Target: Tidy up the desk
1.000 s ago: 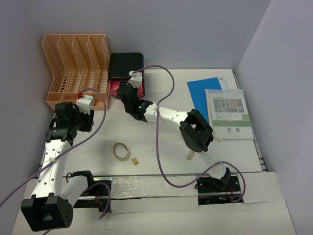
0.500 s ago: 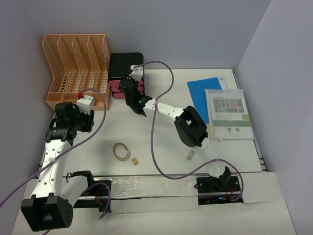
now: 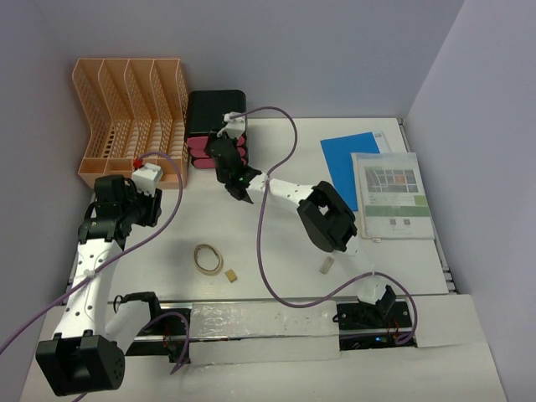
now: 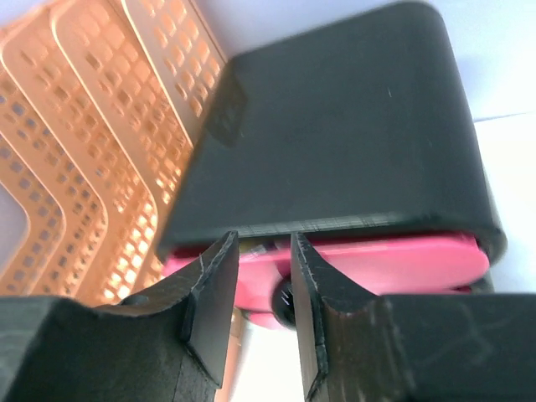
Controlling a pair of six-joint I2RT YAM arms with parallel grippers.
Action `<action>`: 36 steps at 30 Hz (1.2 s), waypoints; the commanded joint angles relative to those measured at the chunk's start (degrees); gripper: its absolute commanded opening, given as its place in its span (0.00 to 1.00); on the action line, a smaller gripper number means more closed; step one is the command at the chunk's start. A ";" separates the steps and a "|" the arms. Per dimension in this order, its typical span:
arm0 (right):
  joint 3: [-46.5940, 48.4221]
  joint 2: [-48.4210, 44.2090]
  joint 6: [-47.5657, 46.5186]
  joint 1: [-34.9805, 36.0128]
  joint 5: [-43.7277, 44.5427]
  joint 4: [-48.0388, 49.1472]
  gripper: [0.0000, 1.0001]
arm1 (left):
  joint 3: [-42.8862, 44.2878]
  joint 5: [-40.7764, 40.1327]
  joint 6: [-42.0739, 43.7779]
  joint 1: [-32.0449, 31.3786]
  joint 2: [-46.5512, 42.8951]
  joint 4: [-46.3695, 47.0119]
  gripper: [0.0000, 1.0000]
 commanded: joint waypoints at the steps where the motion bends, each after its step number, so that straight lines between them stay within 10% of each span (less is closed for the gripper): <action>1: -6.40 -5.32 -1.76 -0.01 -1.06 7.51 0.37 | 1.69 1.89 0.70 0.31 -0.46 0.10 0.47; 36: -57.43 -41.92 6.06 -0.85 -9.08 9.25 0.43 | 38.56 -6.24 1.73 -14.20 49.64 25.08 0.42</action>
